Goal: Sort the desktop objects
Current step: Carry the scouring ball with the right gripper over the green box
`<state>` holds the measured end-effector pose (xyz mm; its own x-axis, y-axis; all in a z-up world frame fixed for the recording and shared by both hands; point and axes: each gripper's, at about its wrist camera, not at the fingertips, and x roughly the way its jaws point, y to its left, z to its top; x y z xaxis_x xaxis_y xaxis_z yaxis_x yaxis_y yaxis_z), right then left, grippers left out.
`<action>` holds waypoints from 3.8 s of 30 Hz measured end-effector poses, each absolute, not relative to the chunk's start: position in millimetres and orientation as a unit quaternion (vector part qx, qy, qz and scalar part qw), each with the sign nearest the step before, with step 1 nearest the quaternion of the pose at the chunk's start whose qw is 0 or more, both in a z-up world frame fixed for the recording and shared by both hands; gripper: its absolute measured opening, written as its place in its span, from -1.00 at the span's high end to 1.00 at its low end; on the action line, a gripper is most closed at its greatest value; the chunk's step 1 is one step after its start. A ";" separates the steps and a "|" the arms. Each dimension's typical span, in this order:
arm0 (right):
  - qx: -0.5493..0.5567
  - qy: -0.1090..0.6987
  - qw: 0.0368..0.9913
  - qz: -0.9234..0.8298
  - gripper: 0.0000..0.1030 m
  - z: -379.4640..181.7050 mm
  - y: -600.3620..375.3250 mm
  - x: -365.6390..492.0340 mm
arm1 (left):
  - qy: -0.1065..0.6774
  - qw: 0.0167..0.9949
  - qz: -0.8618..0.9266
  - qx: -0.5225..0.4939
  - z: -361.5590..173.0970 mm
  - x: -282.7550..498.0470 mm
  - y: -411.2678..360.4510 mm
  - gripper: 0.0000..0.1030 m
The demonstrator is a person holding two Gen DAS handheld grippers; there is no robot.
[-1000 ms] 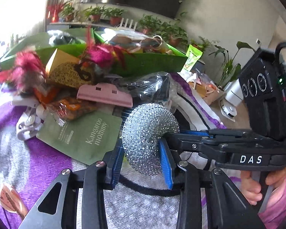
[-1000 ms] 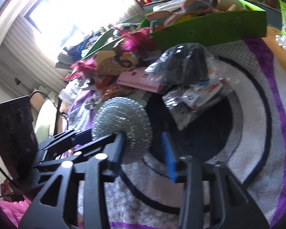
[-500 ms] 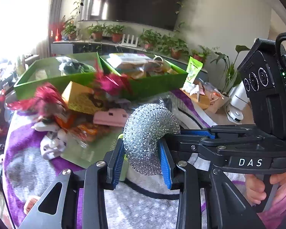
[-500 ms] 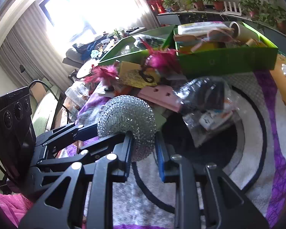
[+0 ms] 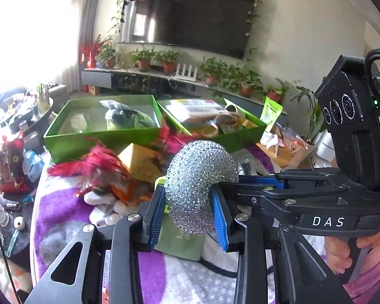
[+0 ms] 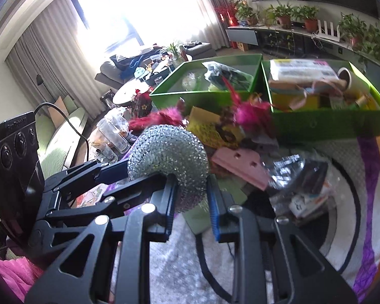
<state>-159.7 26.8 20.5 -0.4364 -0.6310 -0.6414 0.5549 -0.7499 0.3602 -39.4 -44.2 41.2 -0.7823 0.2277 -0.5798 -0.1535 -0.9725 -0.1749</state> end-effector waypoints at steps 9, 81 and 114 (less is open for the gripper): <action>0.385 -0.043 0.359 -0.849 0.52 32.8 9.7 -170.1 | -0.057 0.091 0.947 -0.302 51.3 -47.1 -60.8 0.32; 0.382 -0.020 0.369 -0.847 0.52 51.1 -105.4 -370.4 | -0.079 0.072 0.949 -0.298 62.4 -235.1 -196.3 0.32; 0.453 -0.025 0.338 -0.824 0.48 6.8 -124.3 -416.5 | -0.106 0.035 0.932 -0.344 17.0 -280.5 -217.0 0.34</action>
<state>-416.5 -124.3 6.8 -0.3609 -0.5810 -0.7295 0.5349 -0.7697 0.3485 -280.5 -217.0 17.0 -0.7605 0.1384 -0.6344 0.0069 -0.9752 -0.2210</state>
